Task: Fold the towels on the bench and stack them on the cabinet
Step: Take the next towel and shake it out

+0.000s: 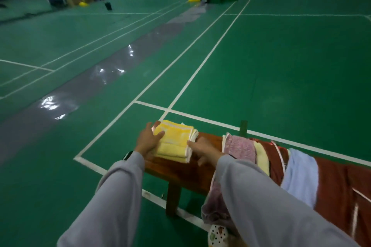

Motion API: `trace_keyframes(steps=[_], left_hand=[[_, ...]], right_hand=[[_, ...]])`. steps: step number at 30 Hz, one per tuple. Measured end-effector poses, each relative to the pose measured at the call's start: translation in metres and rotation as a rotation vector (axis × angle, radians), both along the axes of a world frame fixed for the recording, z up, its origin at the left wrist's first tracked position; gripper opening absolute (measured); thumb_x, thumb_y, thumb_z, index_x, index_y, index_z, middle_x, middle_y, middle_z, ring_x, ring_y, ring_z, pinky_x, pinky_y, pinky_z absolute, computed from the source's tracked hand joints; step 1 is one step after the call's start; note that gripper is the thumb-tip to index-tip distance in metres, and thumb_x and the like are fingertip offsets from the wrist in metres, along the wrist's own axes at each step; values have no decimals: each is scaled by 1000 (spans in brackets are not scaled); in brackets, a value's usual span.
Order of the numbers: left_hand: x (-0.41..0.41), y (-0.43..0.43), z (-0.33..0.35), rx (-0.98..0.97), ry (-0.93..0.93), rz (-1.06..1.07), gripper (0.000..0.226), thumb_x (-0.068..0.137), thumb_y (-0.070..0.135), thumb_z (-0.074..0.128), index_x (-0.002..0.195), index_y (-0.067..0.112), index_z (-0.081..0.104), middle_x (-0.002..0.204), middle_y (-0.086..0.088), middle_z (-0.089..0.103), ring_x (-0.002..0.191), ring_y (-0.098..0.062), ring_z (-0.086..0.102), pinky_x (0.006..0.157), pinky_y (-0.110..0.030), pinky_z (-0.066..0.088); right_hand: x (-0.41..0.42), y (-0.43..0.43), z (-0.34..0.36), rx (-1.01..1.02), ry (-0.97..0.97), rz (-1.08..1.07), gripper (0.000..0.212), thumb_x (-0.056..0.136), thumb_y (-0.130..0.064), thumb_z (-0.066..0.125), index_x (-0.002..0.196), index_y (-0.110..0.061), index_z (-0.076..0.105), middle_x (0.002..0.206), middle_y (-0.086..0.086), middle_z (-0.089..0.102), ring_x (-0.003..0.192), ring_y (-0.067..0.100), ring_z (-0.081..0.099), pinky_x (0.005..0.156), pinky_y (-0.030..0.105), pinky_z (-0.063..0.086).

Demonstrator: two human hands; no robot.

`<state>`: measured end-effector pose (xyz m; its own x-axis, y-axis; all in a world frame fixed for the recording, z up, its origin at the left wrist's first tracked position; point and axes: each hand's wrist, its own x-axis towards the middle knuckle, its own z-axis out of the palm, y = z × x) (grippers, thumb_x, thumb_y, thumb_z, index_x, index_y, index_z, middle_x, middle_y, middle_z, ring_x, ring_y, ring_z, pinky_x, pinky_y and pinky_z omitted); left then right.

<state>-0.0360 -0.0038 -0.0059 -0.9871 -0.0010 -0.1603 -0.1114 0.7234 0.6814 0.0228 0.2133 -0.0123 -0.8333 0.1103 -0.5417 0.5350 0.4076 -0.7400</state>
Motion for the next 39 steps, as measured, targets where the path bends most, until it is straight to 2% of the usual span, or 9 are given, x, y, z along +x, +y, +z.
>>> trace_keyframes(steps=[4, 7, 10, 13, 23, 26, 30, 36, 39], left_hand=[[-4, 10, -55, -493, 81, -288, 68, 101, 65, 35, 161, 36, 21, 170, -5, 19, 155, -39, 16, 124, -54, 19], [-6, 31, -76, -595, 76, -410, 61, 104, 63, 18, 161, 46, 5, 172, 1, -4, 157, -38, -6, 125, -57, 2], [-6, 35, -94, -704, 65, -438, 63, 101, 62, -2, 161, 42, -7, 171, -1, -12, 156, -38, -11, 124, -58, 0], [-5, 36, -108, -718, 153, -385, 73, 89, 61, -18, 159, 44, -11, 171, 0, -13, 156, -36, -12, 124, -56, -1], [-12, 38, -97, -790, 53, -449, 62, 101, 60, -3, 160, 43, -12, 171, -1, -13, 157, -37, -9, 125, -60, 3], [-11, 54, -74, -768, 5, -419, 53, 108, 49, 18, 160, 41, 14, 171, -4, 12, 155, -38, 13, 122, -62, 11], [15, 87, -47, -550, 119, -367, 39, 105, 34, 37, 139, 25, 54, 142, -11, 56, 129, -36, 49, 107, -51, 39], [66, 160, -28, -241, -54, -378, 36, 102, 29, 51, 98, 1, 72, 103, -23, 72, 93, -39, 66, 78, -38, 49], [97, 203, -35, -273, -211, -461, 45, 101, 40, 55, 104, -1, 72, 110, -23, 71, 100, -40, 66, 81, -37, 49]], right_hand=[[-3, -20, -38, 678, 357, 133, 49, 94, -24, 48, 140, -8, 44, 138, 17, 51, 122, 35, 52, 102, 43, 45], [-21, -34, -44, 747, 506, 351, 54, 102, -26, 40, 153, -12, 31, 156, 20, 34, 144, 38, 32, 119, 48, 28], [-38, -35, -64, 794, 401, 575, 61, 106, -31, 28, 163, -13, 11, 170, 18, 4, 156, 39, -1, 125, 57, 4], [-45, -34, -86, 810, 360, 599, 64, 107, -37, 17, 164, -13, -2, 170, 16, -8, 157, 37, -10, 125, 58, -1], [-43, -36, -86, 878, 331, 581, 67, 108, -44, 18, 164, -16, -3, 171, 13, -8, 157, 35, -8, 125, 59, -1], [-35, -31, -66, 847, 290, 635, 71, 108, -44, 28, 164, -13, -1, 171, 12, -4, 157, 38, -4, 124, 61, -1], [-7, -9, -48, 828, 335, 615, 77, 103, -42, 42, 163, -9, 8, 171, 12, 5, 157, 37, 3, 124, 61, 2], [62, 59, -32, 865, 336, 465, 61, 99, -29, 44, 154, -7, 30, 164, 18, 22, 152, 39, 17, 124, 57, 11], [95, 104, -42, 853, 233, 376, 61, 94, -27, 52, 150, -9, 37, 158, 17, 30, 147, 39, 26, 122, 54, 18]])
